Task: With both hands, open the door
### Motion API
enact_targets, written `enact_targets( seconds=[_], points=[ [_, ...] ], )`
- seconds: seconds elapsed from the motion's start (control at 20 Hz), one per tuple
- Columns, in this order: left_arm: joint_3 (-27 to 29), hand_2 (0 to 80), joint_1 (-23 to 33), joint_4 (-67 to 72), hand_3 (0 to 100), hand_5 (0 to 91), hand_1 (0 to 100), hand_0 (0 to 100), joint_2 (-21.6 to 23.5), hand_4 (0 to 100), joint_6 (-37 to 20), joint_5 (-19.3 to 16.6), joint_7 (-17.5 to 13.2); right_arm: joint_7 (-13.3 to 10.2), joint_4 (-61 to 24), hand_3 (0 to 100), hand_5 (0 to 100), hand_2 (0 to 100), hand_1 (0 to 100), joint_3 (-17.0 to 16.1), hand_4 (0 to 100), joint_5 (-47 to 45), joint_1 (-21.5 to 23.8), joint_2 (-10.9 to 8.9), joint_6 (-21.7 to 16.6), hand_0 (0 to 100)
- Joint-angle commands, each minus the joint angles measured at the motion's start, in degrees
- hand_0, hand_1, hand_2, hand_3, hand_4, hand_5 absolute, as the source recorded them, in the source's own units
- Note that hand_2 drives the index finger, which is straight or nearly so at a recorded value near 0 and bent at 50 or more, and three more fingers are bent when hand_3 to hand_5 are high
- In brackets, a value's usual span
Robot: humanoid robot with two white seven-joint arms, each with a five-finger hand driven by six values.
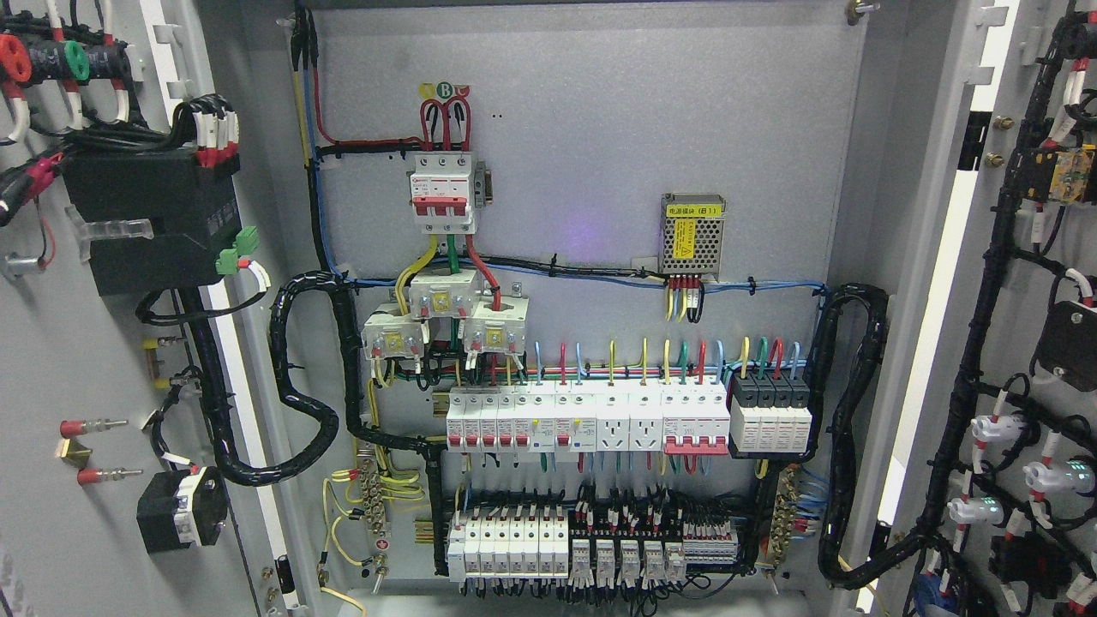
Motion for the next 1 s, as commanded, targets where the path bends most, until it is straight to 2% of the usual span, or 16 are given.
enact_targets(
  seconds=[0.0, 0.25, 0.45, 0.95],
  points=[
    [4.3, 0.0, -0.3, -0.6, 0, 0.0, 0, 0, -0.8, 4, -0.6, 1.5, 0.0, 0.0, 0.0, 0, 0, 0, 0, 0.4, 0, -0.4, 0.0, -1.17, 0.0, 0],
    [4.3, 0.0, -0.4, -0.6, 0, 0.0, 0, 0, -0.9, 4, -6.7, 2.6, 0.0, 0.0, -0.1, 0, 0, 0, 0, 0.5, 0, -0.4, 0.1, -1.17, -0.1, 0],
    [4.3, 0.0, -1.1, -0.6, 0, 0.0, 0, 0, -1.1, 4, -7.7, 2.9, 0.1, 0.0, -0.1, 0, 0, 0, 0, 0.6, 0, -0.4, 0.2, -1.17, -0.1, 0],
    [5.0, 0.0, -3.2, -0.6, 0, 0.0, 0, 0, -0.7, 4, -15.3, 5.8, 1.2, 0.0, -0.1, 0, 0, 0, 0, 0.5, 0, -0.4, 0.1, -1.17, 0.0, 0]
  ],
)
